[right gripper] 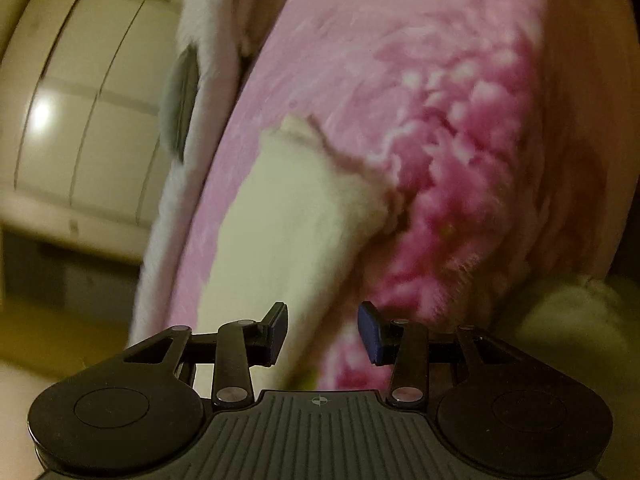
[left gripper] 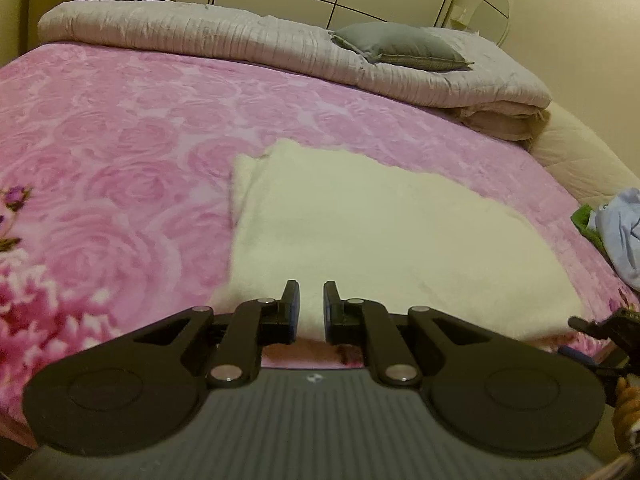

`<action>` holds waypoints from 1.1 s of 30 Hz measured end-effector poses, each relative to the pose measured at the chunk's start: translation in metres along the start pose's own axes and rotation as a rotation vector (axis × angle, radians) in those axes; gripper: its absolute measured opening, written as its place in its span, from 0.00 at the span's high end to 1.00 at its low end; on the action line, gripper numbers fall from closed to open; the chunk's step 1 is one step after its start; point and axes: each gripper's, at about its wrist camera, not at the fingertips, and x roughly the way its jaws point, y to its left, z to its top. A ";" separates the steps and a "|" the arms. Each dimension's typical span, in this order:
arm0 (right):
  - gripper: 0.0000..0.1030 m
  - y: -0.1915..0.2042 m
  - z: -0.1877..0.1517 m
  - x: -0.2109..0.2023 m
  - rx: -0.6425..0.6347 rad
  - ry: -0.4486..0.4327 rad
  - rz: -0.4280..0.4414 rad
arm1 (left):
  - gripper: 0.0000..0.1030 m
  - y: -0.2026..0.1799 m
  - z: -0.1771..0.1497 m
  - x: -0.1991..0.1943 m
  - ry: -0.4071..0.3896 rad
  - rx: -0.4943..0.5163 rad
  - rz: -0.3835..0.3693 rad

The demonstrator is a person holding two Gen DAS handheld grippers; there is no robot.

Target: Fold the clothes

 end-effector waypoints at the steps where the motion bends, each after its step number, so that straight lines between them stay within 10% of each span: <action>1: 0.57 -0.002 0.001 0.006 0.037 -0.012 0.012 | 0.93 0.000 0.001 0.004 0.002 -0.006 -0.002; 12: 0.57 -0.001 0.022 0.057 0.194 -0.088 0.043 | 0.93 0.026 0.007 0.047 0.068 -0.137 -0.060; 16: 0.79 0.012 0.034 0.065 0.130 -0.100 -0.007 | 0.94 0.044 0.010 0.051 0.082 -0.221 -0.120; 23: 0.86 0.133 -0.015 0.080 -0.715 -0.183 -0.325 | 0.95 0.067 0.020 0.054 0.090 -0.328 -0.195; 27: 0.86 0.191 -0.101 0.085 -1.274 -0.255 -0.269 | 0.95 0.076 0.021 0.055 0.090 -0.380 -0.236; 33: 0.84 0.200 -0.227 0.125 -1.866 -0.067 -0.154 | 0.95 0.089 0.016 0.053 0.084 -0.448 -0.262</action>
